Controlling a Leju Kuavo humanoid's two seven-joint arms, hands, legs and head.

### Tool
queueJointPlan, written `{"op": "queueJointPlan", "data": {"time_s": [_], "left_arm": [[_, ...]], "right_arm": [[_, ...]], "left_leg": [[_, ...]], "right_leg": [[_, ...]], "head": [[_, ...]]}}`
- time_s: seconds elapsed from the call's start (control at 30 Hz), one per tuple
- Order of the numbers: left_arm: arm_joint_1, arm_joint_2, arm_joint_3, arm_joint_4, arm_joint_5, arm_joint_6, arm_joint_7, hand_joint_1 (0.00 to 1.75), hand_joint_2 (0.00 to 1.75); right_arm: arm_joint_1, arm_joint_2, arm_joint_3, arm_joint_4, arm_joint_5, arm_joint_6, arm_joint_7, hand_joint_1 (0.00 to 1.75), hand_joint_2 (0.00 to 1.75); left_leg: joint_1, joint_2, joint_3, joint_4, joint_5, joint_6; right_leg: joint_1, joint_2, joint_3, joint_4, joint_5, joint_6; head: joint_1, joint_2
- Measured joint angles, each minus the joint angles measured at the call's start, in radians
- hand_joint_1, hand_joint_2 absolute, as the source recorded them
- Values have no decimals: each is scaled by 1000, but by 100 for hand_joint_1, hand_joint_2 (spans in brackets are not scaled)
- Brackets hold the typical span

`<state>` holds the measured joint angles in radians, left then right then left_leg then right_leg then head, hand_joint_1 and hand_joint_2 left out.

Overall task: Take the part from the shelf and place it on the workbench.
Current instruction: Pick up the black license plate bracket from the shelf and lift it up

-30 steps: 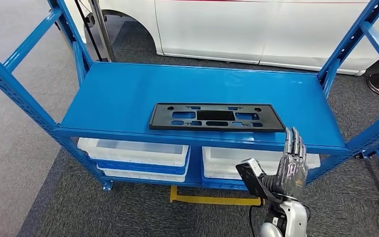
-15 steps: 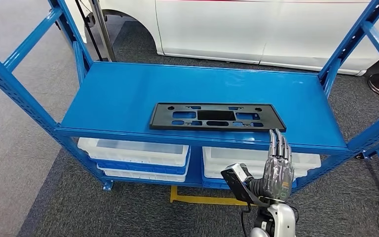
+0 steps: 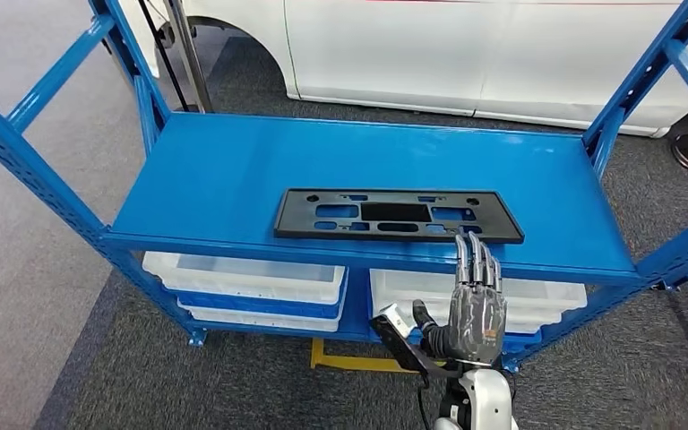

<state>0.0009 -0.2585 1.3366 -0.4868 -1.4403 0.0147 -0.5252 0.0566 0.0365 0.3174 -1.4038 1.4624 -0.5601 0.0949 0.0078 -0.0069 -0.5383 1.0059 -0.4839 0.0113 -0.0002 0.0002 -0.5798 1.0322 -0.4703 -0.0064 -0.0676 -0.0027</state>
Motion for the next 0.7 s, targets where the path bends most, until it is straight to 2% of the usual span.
{"op": "queueJointPlan", "data": {"time_s": [0.07, 0.1, 0.13, 0.2, 0.23, 0.27, 0.3, 0.37, 0.4, 0.47, 0.53, 0.6, 0.63, 0.7], "left_arm": [[-4, 9, 4, 15, -9, 11, -2, 0, 0], [-7, 13, 6, 23, -13, 15, -3, 0, 0], [-8, 18, 8, 30, -16, 18, -4, 0, 0], [-11, 24, 11, 44, -19, 21, -5, 0, 0], [-11, 29, 12, 49, -20, 22, -5, 0, 0], [-11, 32, 12, 54, -21, 23, -5, 0, 0], [-11, 36, 12, 58, -21, 23, -5, 0, 0], [-13, 41, 13, 64, -23, 23, -5, 0, 0], [-15, 43, 13, 66, -24, 23, -5, 0, 0], [-18, 45, 14, 71, -28, 23, -5, 0, 0], [-20, 46, 16, 75, -29, 23, -5, 0, 0], [-21, 47, 17, 78, -30, 23, -5, 0, 0], [-22, 47, 18, 80, -31, 23, -5, 0, 0], [-24, 48, 18, 82, -32, 23, -5, 0, 0]], "right_arm": [[-20, -16, 23, 7, 73, -7, 66, 0, 175], [-34, -28, 40, 11, 92, -8, 103, 0, 175], [-49, -43, 62, 15, 100, -8, 140, 0, 175], [-77, -77, 109, 24, 104, -4, 205, 0, 175], [-89, -95, 134, 29, 105, 0, 234, 0, 175], [-99, -112, 157, 34, 105, 4, 259, 0, 175], [-109, -127, 181, 39, 105, 8, 281, 0, 175], [-129, -152, 225, 48, 106, 11, 310, 0, 175], [-138, -162, 245, 53, 106, 11, 319, 0, 175], [-152, -175, 277, 63, 106, 12, 328, 0, 175], [-161, -181, 297, 72, 106, 13, 330, 0, 175], [-166, -185, 307, 79, 106, 15, 329, 0, 175], [-168, -186, 311, 82, 106, 16, 327, 0, 175], [-170, -189, 315, 90, 106, 17, 320, 0, 175]], "left_leg": [[2, 1, -3, 11, -11, -11], [3, 2, -14, 37, -28, -15], [4, 2, -37, 85, -55, -19], [5, 2, -104, 216, -113, -25], [5, 2, -132, 266, -124, -27], [5, 2, -144, 283, -116, -28], [6, 2, -138, 260, -89, -28], [6, 4, -85, 136, -15, -24], [4, 4, -57, 75, 7, -21], [1, 3, -34, 20, 16, -12], [2, 1, -33, 14, 17, -2], [5, 1, -27, 4, 22, 10], [7, 2, -25, 0, 23, 16], [6, 2, -23, -1, 22, 23]], "right_leg": [[-5, 0, 5, -8, 3, -10], [-8, -1, 8, -13, 5, -16], [-11, -1, 11, -17, 5, -21], [-10, -2, 12, -17, 4, -27], [-10, -2, 12, -16, 3, -28], [-10, -2, 13, -15, 1, -27], [-10, -2, 14, -13, -2, -26], [-10, -1, 19, -7, -9, -20], [-8, 0, 20, -3, -13, -16], [-4, -1, 18, 1, -17, -7], [-3, -1, 17, 0, -17, 2], [-4, 0, 9, 22, -35, 11], [-6, 0, -8, 61, -58, 15], [-9, 0, -72, 185, -114, 22]], "head": [[0, 0], [0, 0], [0, 0], [0, 0], [0, 0], [0, 0], [0, 0], [0, 0], [0, 0], [0, 0], [0, 0], [0, 0], [1, 0], [1, 0]]}}
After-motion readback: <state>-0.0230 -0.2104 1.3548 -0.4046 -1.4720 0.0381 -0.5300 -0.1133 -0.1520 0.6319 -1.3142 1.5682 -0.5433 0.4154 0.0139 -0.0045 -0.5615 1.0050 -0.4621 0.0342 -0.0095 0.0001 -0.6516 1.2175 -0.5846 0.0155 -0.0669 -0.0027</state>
